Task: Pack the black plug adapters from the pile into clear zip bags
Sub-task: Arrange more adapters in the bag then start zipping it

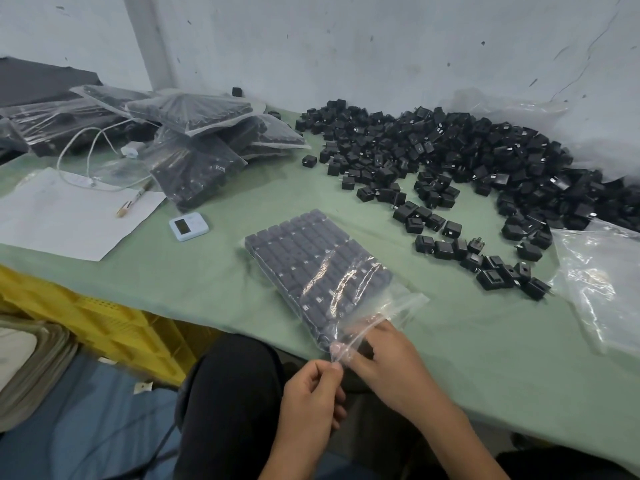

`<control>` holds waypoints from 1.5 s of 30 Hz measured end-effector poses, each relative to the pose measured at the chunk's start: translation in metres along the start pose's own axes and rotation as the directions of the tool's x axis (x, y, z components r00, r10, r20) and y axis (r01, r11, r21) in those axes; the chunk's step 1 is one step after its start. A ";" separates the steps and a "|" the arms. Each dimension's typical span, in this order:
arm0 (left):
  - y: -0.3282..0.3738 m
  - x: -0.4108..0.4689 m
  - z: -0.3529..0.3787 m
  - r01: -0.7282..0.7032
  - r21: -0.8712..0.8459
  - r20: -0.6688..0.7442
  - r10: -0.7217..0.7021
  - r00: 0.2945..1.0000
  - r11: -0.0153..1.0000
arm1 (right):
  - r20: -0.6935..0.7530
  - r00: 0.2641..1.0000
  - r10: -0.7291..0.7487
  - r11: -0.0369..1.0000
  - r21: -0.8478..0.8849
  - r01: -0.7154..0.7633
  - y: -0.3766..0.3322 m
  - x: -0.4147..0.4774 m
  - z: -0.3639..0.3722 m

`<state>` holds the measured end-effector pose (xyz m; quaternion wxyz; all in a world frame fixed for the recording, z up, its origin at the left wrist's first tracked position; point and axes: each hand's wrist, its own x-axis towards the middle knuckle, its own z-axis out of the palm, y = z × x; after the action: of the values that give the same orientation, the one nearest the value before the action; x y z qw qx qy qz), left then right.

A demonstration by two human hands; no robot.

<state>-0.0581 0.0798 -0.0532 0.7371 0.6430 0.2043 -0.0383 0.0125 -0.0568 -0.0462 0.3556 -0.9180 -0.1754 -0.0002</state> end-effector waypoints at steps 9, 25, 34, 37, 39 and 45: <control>0.000 -0.005 0.002 -0.017 0.029 -0.002 0.017 1.000 0.999 | -0.091 0.995 -0.035 0.999 -0.013 0.034 -0.002 -0.009 0.008; -0.009 0.001 -0.008 -0.013 0.057 0.019 0.012 1.000 0.998 | 0.046 0.994 -0.100 0.995 -0.028 0.101 -0.001 -0.012 -0.001; -0.012 0.003 -0.014 -0.030 0.140 0.074 0.019 0.997 0.990 | 0.060 0.995 -0.085 0.992 -0.093 0.090 -0.006 -0.013 0.003; -0.009 0.003 -0.016 -0.027 0.198 0.083 0.011 0.996 0.980 | 0.106 0.991 -0.085 0.990 -0.105 0.096 -0.005 -0.011 0.002; -0.005 0.001 -0.021 -0.057 0.285 0.080 0.035 0.996 0.957 | 0.149 0.985 -0.086 0.987 -0.125 0.105 -0.005 -0.009 0.001; 0.011 -0.012 -0.037 -0.439 0.679 0.126 0.496 0.859 0.589 | 0.211 0.965 -0.156 0.973 -0.138 0.187 -0.009 -0.006 -0.006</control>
<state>-0.0743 0.1147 -0.0418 0.4208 0.9002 0.0274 0.1086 0.0047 -0.0565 -0.0367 0.2618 -0.9198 -0.2886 0.0468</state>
